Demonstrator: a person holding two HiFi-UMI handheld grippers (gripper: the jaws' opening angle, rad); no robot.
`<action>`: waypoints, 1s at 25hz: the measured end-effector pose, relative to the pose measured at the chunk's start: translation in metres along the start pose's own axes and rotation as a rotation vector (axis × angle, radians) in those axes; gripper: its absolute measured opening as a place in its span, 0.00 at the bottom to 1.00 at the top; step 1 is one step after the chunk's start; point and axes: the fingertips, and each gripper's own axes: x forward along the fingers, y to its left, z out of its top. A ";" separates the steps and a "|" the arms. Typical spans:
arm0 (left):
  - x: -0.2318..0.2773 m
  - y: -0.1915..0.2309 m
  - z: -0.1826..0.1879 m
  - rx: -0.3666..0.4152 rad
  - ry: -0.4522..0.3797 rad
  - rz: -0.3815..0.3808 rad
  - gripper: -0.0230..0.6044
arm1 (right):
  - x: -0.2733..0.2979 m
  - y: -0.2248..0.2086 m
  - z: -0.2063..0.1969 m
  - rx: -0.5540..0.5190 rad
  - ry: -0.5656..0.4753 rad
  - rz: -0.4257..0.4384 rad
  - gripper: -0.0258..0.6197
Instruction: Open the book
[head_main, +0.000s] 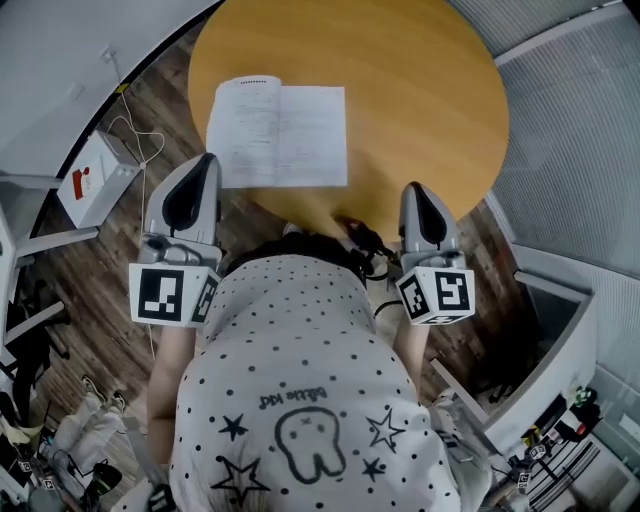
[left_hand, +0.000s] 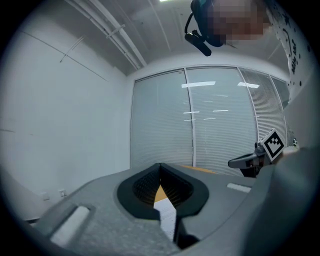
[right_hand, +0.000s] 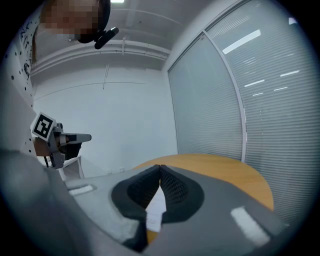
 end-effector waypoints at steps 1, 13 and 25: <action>-0.002 0.001 0.001 -0.001 -0.003 0.003 0.05 | 0.001 0.001 0.001 0.001 0.000 0.001 0.05; -0.018 0.008 -0.008 -0.083 0.008 0.054 0.05 | 0.020 0.015 -0.004 0.020 0.011 0.054 0.05; -0.015 0.001 -0.003 -0.056 0.009 0.046 0.05 | 0.014 0.007 -0.008 0.000 0.024 0.048 0.05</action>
